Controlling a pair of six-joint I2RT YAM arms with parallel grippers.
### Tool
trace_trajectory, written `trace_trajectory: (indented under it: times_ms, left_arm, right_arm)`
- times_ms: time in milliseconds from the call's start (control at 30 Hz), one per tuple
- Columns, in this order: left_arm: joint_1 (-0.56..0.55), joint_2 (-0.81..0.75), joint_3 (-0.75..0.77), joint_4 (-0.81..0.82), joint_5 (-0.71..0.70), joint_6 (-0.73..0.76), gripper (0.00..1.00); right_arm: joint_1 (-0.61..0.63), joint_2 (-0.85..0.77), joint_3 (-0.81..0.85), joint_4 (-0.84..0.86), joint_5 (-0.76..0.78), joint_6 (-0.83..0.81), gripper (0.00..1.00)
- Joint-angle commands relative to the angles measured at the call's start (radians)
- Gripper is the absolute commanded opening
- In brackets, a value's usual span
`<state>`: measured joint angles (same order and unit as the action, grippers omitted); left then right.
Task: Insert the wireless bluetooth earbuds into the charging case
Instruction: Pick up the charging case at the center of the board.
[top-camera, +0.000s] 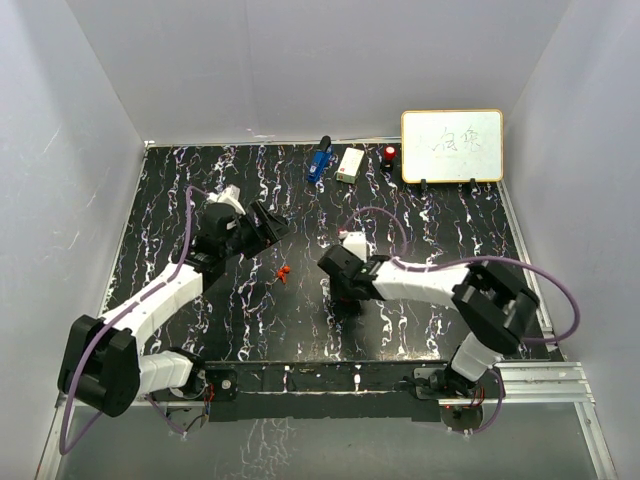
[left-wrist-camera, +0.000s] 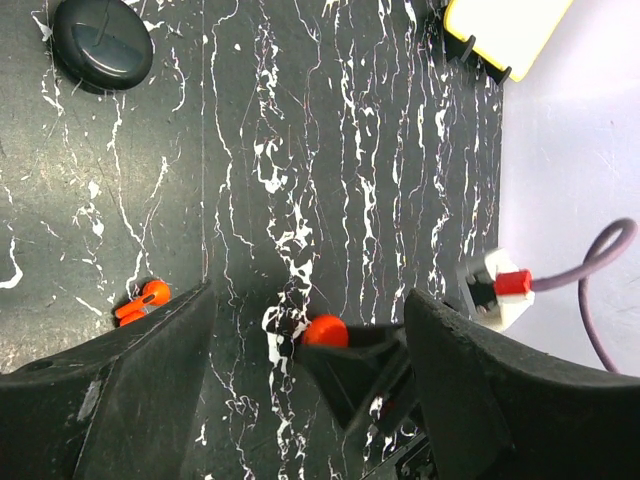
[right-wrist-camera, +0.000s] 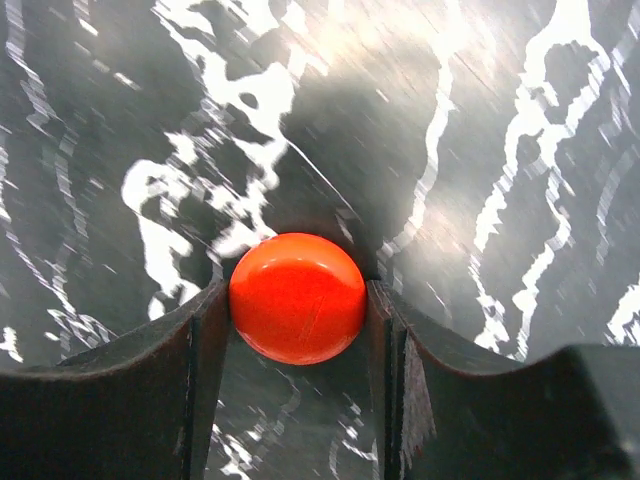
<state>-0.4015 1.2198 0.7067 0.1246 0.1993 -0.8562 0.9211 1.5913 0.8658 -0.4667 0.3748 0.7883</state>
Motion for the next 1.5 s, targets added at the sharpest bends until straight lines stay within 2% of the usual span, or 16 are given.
trace_trajectory:
  times_ms: [0,167,267,533,633,767,900,1100,1467]
  left_arm:
    - [-0.003,-0.064,-0.006,-0.036,0.022,0.015,0.74]
    - [-0.003,-0.111,-0.043,-0.065,0.009,0.008,0.74]
    - [-0.001,-0.129,-0.074,-0.043,0.028,-0.024,0.74]
    - [0.000,-0.108,-0.111,0.027,0.069,-0.073,0.74]
    - [0.000,-0.095,-0.100,0.020,0.069,-0.065,0.74]
    - [0.000,-0.089,-0.095,0.017,0.067,-0.061,0.73]
    - [0.001,-0.092,-0.099,0.015,0.061,-0.061,0.73]
    - [0.005,-0.094,-0.104,0.013,0.055,-0.058,0.73]
    - [0.062,-0.115,-0.087,-0.009,0.101,-0.031,0.73]
  right_arm:
    - [0.003,0.122,0.122,0.131,0.001,-0.085,0.37]
    - [-0.007,0.213,0.221,0.188,-0.004,-0.130,0.36]
    - [-0.016,0.202,0.225,0.243,-0.010,-0.155,0.35]
    - [-0.044,0.231,0.235,0.261,-0.042,-0.187,0.38]
    - [-0.048,0.233,0.225,0.277,-0.049,-0.187,0.47]
    - [-0.052,0.237,0.220,0.286,-0.055,-0.196,0.65]
    - [-0.053,0.223,0.204,0.297,-0.060,-0.202,0.70]
    - [-0.053,0.217,0.187,0.306,-0.050,-0.233,0.70]
    - [-0.053,0.220,0.112,0.375,-0.014,-0.357,0.63]
